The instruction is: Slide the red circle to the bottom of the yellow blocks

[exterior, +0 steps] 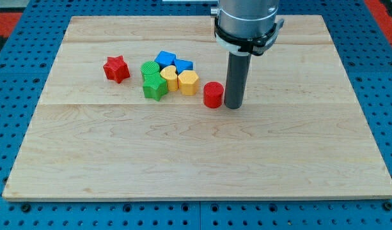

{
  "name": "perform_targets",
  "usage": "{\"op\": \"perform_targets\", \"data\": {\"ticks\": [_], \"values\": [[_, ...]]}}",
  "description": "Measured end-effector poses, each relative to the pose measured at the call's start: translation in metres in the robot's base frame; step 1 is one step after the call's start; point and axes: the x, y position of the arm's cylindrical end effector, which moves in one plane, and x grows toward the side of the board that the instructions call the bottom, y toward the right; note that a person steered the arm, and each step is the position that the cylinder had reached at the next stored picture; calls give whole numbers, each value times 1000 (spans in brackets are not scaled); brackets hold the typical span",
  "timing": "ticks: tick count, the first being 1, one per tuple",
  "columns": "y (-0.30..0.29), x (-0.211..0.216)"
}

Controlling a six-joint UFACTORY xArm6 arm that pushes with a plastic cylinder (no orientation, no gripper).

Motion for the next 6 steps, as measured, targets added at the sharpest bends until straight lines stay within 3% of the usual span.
{"op": "perform_targets", "data": {"ticks": [1,6], "values": [[-20,-20],[-75,-8]]}}
